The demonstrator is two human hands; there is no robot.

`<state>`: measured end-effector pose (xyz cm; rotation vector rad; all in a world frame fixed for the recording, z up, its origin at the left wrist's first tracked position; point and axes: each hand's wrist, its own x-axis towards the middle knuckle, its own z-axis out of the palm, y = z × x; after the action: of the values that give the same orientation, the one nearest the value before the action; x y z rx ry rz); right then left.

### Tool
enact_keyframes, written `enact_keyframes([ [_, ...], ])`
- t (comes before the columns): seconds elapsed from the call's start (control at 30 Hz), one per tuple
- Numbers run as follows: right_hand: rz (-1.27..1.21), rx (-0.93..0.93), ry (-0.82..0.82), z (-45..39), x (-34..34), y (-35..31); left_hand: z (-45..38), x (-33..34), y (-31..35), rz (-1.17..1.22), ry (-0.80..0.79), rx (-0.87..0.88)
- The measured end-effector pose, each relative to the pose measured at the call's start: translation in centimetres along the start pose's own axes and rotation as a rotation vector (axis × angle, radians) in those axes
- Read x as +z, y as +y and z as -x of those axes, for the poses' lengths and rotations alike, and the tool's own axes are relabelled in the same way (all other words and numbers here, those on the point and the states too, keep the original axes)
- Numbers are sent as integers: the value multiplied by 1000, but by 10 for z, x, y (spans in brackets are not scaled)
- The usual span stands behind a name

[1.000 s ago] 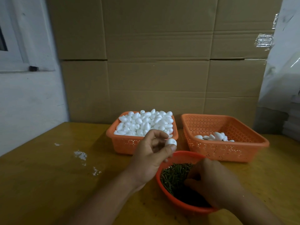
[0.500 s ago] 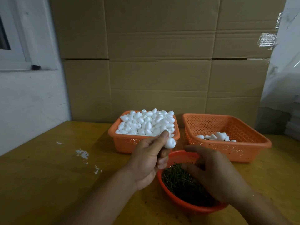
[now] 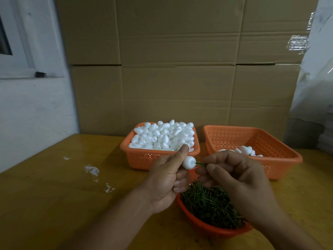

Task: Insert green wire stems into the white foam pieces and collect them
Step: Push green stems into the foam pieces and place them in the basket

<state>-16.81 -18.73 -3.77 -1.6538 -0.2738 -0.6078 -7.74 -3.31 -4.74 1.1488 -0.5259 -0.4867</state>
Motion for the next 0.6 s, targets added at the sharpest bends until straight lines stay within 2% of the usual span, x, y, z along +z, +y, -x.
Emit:
enact_keyframes([
  [0.2,154,-35,-15,3,3,2,0,0,-1,-7,-13,3],
  [0.37,510,-214,17,8,7,3,-1,1,-3,-33,11,34],
  [0.47,579,-302,42,8,9,3,-1,3,-4,-52,36,54],
  [0.6,621,-307,73,8,9,5,0,5,-5,-80,47,88],
])
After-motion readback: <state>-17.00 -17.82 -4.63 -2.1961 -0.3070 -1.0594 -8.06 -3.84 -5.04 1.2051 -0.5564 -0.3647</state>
